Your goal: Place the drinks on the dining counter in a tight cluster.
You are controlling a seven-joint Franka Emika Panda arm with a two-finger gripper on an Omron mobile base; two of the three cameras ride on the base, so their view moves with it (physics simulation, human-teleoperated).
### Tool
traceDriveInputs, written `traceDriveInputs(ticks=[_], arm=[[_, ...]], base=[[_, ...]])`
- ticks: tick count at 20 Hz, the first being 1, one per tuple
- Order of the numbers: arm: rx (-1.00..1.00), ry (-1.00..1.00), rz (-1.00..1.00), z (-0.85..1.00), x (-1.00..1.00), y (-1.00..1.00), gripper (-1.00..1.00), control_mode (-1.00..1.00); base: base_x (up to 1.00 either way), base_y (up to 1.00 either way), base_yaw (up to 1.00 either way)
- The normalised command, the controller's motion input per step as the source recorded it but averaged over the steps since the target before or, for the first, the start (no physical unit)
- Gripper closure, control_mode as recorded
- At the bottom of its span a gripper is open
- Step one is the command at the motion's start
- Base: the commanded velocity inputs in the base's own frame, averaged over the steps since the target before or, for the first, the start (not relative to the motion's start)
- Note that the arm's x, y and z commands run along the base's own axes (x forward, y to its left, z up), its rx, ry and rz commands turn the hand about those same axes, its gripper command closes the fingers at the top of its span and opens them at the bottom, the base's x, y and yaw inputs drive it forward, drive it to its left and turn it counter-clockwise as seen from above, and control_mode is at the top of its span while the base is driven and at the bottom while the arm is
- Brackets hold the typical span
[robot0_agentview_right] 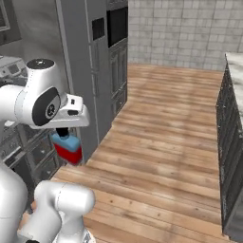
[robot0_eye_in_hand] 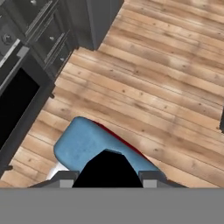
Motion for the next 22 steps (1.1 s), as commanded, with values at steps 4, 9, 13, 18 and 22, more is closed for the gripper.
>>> traceDriveInputs(ticks=[4, 9, 13, 18, 22], arm=[[0.0, 0.0, 0.0, 0.0, 0.0, 0.0, 1.0, 1.0], [0.0, 0.0, 0.0, 0.0, 0.0, 0.0, 1.0, 1.0], [0.0, 0.0, 0.0, 0.0, 0.0, 0.0, 1.0, 1.0], [0.0, 0.0, 0.0, 0.0, 0.0, 0.0, 1.0, 1.0], [0.0, 0.0, 0.0, 0.0, 0.0, 0.0, 1.0, 1.0]], base=[[0.06, -1.0, 0.26], [0.0, -0.96, 0.05], [0.0, -0.89, -0.08], [0.0, -0.99, -0.1], [0.08, -1.0, -0.12]])
